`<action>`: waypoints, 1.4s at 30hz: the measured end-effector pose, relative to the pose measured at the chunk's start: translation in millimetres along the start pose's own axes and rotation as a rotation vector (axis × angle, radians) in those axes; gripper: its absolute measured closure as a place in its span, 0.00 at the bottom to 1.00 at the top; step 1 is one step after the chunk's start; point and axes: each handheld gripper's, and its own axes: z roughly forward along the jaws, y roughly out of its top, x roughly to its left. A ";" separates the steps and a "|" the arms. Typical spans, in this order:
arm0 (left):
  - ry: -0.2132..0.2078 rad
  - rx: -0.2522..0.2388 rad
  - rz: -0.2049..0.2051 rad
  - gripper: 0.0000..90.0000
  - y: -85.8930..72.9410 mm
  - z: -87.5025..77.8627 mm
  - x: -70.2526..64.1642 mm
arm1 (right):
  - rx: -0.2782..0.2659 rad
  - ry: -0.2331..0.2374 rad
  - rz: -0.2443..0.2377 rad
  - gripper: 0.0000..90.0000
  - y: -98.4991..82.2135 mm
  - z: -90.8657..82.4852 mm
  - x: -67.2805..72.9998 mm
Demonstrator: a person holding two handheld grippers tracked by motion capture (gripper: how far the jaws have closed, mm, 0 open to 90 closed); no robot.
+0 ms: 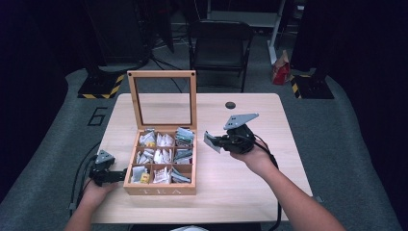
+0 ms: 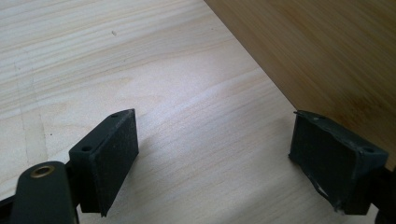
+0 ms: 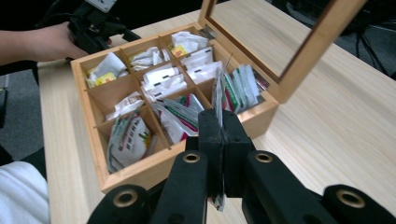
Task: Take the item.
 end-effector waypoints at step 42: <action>0.000 0.000 0.000 0.17 0.0 0.0 0.0 | 0.017 -0.105 0.089 0.99 -57.4 -6.4 -31.2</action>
